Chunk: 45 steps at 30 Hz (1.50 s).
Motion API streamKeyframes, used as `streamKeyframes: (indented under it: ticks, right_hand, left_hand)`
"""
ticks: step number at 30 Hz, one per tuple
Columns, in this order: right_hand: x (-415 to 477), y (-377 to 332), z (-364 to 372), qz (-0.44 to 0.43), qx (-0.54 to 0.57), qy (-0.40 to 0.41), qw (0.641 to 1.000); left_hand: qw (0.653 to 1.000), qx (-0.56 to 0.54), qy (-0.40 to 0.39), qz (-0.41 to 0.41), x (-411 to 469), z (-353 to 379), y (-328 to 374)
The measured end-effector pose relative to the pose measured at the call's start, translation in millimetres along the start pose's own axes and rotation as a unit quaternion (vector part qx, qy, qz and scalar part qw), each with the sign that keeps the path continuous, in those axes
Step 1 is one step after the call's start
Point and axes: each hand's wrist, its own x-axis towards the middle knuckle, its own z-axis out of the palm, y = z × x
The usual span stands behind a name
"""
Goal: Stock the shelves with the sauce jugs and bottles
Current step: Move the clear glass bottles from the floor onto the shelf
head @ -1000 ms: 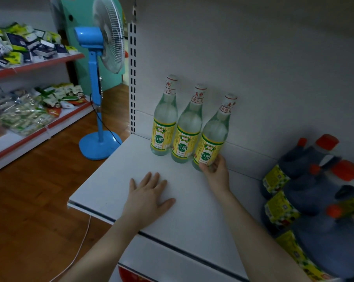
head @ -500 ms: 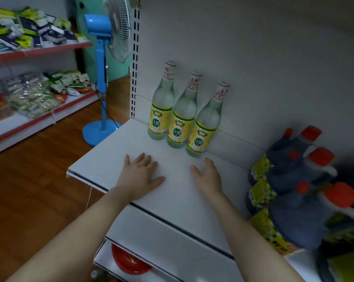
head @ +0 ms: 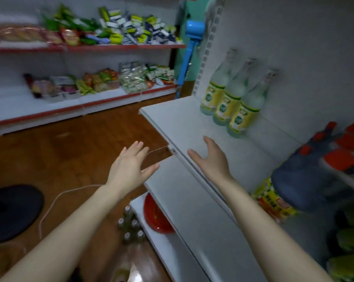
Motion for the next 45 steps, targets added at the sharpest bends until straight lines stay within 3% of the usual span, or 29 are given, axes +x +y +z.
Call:
streamKeyframes:
  ticks: [7, 18, 23, 31, 39, 45]
  right_hand:
    - [-50.6, -40.0, 50.1, -0.115, 0.006, -0.089, 0.989]
    - [-113.1, 33.8, 173.7, -0.014, -0.027, -0.215, 0.976]
    - [-139.9, 116.9, 248.9, 0.058, -0.027, -0.233, 0.97]
    - [-156.2, 274.6, 408.3, 0.089, -0.052, -0.264, 0.959]
    - [-135.7, 399.5, 570.2, 0.061, -0.061, -0.241, 0.967]
    - [-108.5, 445.1, 661.8, -0.001, -0.029, -0.196, 0.98]
  left_hand:
    - [0.99, 0.042, -0.038, -0.132, -104.4, -7.8, -43.3]
    - [0.969, 0.014, -0.131, -0.208, -203.8, 65.4, -97.9]
    - [0.957, 0.03, -0.186, -0.222, -232.5, 154.8, -134.4]
    - [0.94, 0.019, -0.223, -0.257, -275.2, 359.2, -204.0]
    - [0.944, -0.029, -0.186, -0.27, -279.1, 553.4, -276.6]
    - [0.95, -0.058, -0.112, -0.287, -268.5, 651.1, -328.2]
